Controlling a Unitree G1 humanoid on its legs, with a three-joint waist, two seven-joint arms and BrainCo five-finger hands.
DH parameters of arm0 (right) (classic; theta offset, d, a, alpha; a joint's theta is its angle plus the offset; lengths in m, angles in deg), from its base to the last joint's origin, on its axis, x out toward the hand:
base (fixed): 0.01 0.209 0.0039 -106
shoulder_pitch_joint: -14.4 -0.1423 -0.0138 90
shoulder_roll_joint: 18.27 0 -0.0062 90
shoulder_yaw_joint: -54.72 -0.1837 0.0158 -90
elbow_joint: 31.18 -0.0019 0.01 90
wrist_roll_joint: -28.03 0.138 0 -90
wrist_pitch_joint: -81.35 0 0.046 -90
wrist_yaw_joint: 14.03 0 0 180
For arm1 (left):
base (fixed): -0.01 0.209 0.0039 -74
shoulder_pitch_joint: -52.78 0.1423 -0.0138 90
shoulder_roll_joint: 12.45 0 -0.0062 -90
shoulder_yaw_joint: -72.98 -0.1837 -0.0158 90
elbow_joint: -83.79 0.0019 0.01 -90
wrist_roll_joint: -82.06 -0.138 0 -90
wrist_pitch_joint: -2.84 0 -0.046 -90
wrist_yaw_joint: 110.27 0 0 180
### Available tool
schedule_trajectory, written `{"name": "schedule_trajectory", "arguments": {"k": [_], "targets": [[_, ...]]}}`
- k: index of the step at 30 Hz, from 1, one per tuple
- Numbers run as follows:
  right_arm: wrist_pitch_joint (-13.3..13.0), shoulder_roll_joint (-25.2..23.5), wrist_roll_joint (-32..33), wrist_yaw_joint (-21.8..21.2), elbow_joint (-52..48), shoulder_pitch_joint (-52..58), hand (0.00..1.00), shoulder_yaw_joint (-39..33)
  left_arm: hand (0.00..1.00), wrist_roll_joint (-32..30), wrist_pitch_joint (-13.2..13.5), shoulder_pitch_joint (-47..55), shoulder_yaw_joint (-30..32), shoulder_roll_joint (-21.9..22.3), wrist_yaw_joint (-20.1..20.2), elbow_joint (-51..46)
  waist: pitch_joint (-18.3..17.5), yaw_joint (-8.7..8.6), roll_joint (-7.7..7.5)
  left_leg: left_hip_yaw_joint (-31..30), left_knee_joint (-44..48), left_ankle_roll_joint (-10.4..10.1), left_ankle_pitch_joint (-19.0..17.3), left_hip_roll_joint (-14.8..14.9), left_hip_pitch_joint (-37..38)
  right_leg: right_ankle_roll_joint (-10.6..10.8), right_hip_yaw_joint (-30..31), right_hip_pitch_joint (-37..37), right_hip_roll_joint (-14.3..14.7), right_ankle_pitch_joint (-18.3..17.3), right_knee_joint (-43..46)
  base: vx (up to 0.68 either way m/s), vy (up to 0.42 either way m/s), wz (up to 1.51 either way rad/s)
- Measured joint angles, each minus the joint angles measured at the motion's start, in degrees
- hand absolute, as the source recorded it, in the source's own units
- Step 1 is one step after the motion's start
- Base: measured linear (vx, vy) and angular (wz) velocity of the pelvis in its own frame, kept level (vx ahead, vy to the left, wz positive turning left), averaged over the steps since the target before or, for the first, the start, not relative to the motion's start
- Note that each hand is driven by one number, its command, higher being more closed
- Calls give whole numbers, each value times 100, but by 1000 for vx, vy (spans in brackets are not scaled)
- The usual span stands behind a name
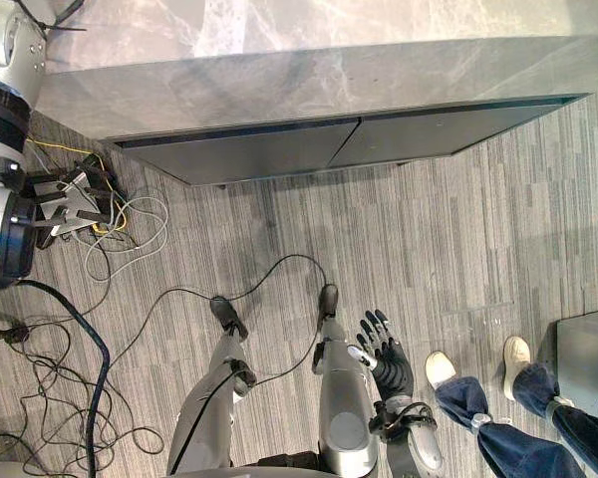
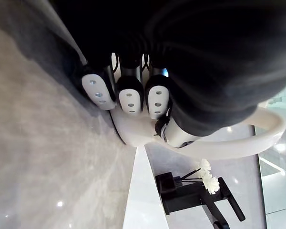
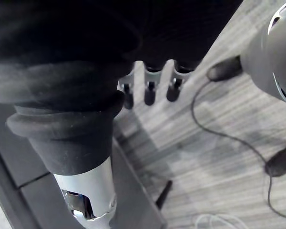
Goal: Organize washtable
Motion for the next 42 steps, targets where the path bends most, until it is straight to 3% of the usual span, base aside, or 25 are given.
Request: {"name": "schedule_trajectory", "arguments": {"k": [13,21,22,29,34,38,42], "targets": [[-15,-104,-10,145,-258,98,0,-82,100,238,-11,-634,81,-153,-331,-99,150,-18,43,192,-1,0,-1,-4,-281,5,157,-263,30,243,-310,12,-17,-6],[-11,-77,-1,139,-509,409,0,-279,100,443,5,-645,310,-54,-433,-457,148,107,46,375,-1,-4,-5,6,-371,7,244,-407,29,258,-311,31,-20,-5],[-6,-75,4,136,-600,531,0,-287,100,444,7,-663,346,-18,-434,-482,145,190,52,447,-1,-5,-8,15,-392,11,277,-452,29,275,-320,24,-21,-11],[11,112,97,104,-915,954,0,-482,100,509,75,-674,571,54,-428,-687,136,347,69,668,-2,-5,-11,119,-501,-28,285,-532,60,379,-443,17,-15,-6],[56,188,99,-18,-956,1142,0,-488,100,610,69,-613,852,305,-425,-683,134,367,70,718,1,-4,-8,137,-445,-27,250,-449,65,384,-441,37,-15,3],[125,257,97,-38,-958,1132,0,-475,100,618,57,-145,846,748,-287,-690,130,360,71,731,3,-3,-7,140,-100,-28,126,-50,63,382,-430,60,-16,10],[125,338,93,-37,-612,803,0,-449,100,856,111,1121,844,1077,-167,-1476,37,310,134,569,3,-1,-6,56,352,-180,-88,498,67,244,-403,50,-19,17]]}}
